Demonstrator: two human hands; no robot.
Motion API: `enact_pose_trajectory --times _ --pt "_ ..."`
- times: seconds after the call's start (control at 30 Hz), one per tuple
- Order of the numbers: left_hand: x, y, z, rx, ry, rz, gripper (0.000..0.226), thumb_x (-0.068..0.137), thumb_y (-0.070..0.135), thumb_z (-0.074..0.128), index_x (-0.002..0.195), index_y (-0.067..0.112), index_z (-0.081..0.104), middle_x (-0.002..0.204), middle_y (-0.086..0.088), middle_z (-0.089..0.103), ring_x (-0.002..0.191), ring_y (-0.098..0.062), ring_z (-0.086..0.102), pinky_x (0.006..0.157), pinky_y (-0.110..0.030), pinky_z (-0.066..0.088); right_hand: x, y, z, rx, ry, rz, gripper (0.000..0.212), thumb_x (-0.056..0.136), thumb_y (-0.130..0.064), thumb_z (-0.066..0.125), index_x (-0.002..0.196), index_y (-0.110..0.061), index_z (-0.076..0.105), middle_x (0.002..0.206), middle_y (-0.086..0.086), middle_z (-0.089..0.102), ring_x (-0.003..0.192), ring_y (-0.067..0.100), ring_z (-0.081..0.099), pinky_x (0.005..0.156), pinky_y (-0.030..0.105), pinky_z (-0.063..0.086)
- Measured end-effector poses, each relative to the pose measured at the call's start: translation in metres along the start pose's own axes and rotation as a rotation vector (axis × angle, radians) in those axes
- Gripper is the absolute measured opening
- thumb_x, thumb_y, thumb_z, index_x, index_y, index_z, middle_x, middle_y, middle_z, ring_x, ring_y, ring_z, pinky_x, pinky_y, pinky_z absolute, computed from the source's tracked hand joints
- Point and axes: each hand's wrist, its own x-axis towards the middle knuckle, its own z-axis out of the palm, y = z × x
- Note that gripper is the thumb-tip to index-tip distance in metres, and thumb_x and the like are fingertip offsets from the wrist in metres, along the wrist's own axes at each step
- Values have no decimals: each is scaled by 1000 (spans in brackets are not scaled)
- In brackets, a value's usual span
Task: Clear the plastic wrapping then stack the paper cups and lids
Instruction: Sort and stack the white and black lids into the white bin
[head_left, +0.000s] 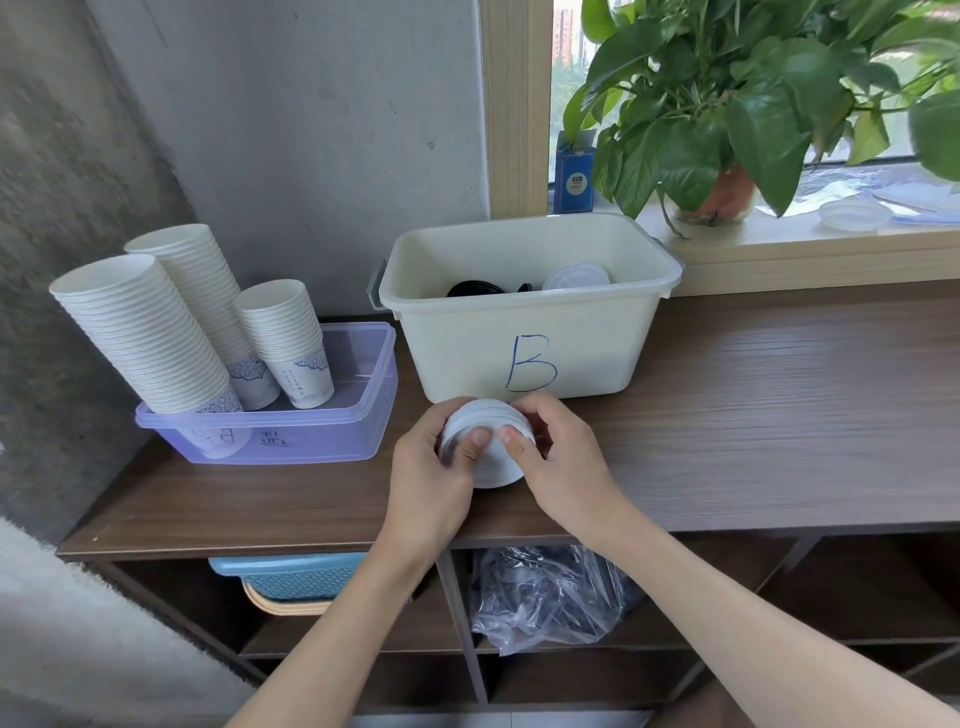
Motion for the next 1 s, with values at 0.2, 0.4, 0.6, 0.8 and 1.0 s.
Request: enact_pose_trajectory --times 0.2,0.4,0.6,0.8,1.0 --pt "0 0 6 51 57 -13 21 90 -4 61 89 17 61 79 7 66 71 2 57 66 -10 43 -1 0 2 -62 21 -61 9 87 -9 64 96 -12 62 86 -1 63 77 8 53 69 15 40" --pt "-3 1 5 57 51 -10 21 91 -4 59 89 17 61 79 5 66 72 -2 57 65 -13 43 -3 1 2 -67 23 -74 6 88 -9 63 92 -13 60 83 -3 61 74 5 51 65 11 36" --pt "-2 6 0 12 -25 -11 13 90 21 71 100 26 63 92 11 71 86 1 65 74 -10 47 1 -2 0 -22 -18 19 6 93 -15 57 97 -19 60 89 -8 64 80 -1 55 69 9 39" --pt "2 15 -8 -60 128 -14 9 90 20 70 95 24 63 86 16 70 80 0 63 69 -12 46 13 -31 -18 5 -158 12 24 96 -25 56 119 -25 59 114 -11 63 104 2 59 92 22 47" --pt "50 80 -29 -58 189 188 13 85 33 69 96 33 61 89 27 68 83 4 62 70 -7 45 56 -86 -64 8 -122 -147 15 98 -24 50 107 -32 60 101 -5 68 92 8 64 82 20 51"
